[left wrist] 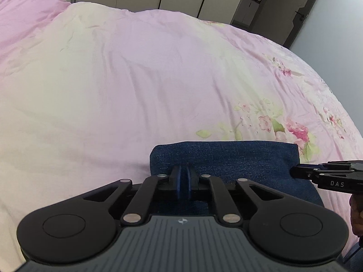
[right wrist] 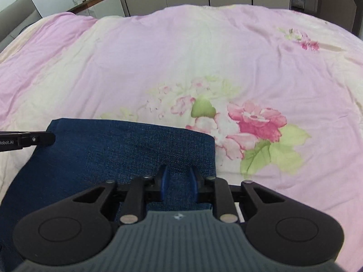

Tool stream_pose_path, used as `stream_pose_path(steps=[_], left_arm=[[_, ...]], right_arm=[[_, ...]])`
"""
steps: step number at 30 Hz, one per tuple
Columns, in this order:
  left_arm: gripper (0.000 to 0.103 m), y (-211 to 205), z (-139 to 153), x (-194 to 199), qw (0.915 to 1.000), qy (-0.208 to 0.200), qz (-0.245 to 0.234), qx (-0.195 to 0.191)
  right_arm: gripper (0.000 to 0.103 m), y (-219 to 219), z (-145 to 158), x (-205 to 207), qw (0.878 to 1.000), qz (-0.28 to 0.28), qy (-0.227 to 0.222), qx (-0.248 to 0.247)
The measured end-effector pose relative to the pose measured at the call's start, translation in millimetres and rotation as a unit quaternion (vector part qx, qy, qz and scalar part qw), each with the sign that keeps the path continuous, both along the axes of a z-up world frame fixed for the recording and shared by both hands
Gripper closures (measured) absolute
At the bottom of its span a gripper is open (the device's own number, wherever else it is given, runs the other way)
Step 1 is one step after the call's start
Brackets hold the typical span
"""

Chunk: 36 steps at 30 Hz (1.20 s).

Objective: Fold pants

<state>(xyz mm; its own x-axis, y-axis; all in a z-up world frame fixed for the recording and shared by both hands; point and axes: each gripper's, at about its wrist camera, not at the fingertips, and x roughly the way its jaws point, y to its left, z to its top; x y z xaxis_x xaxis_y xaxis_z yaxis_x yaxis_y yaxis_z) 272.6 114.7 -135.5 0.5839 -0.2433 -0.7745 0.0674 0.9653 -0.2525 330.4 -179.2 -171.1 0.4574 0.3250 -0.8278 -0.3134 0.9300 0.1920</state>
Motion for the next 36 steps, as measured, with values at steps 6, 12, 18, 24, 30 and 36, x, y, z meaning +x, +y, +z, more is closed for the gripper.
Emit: stream_pose_path(steps=[6,12,18,24,30,36], left_arm=[[0.092,0,16,-5,1.0,0.001,-0.003,0.005],[0.092,-12,60,-53,0.9993,-0.027,-0.023,0.013],[0.099,-23,29,-76,0.9977,0.027,-0.022,0.059],[0.098,-18,9,-72,0.9967,0.056,-0.01,0.058],[0.099,-17,48,-108,0.9983,0.042,-0.015,0.038],[0.098,-31,49,-141,0.9966,0.058,-0.039,0.045]], right_arm=[[0.088,-6,-7,7,1.0,-0.008,0.012,0.013],[0.085,-17,25,-36,0.999,-0.005,0.002,0.031],[0.086,-26,25,-94,1.0,-0.002,0.003,0.016],[0.092,-28,16,-99,1.0,-0.006,0.009,0.013],[0.091,-39,40,-134,0.999,-0.007,0.011,0.031],[0.089,-45,46,-183,0.999,-0.011,0.037,0.036]])
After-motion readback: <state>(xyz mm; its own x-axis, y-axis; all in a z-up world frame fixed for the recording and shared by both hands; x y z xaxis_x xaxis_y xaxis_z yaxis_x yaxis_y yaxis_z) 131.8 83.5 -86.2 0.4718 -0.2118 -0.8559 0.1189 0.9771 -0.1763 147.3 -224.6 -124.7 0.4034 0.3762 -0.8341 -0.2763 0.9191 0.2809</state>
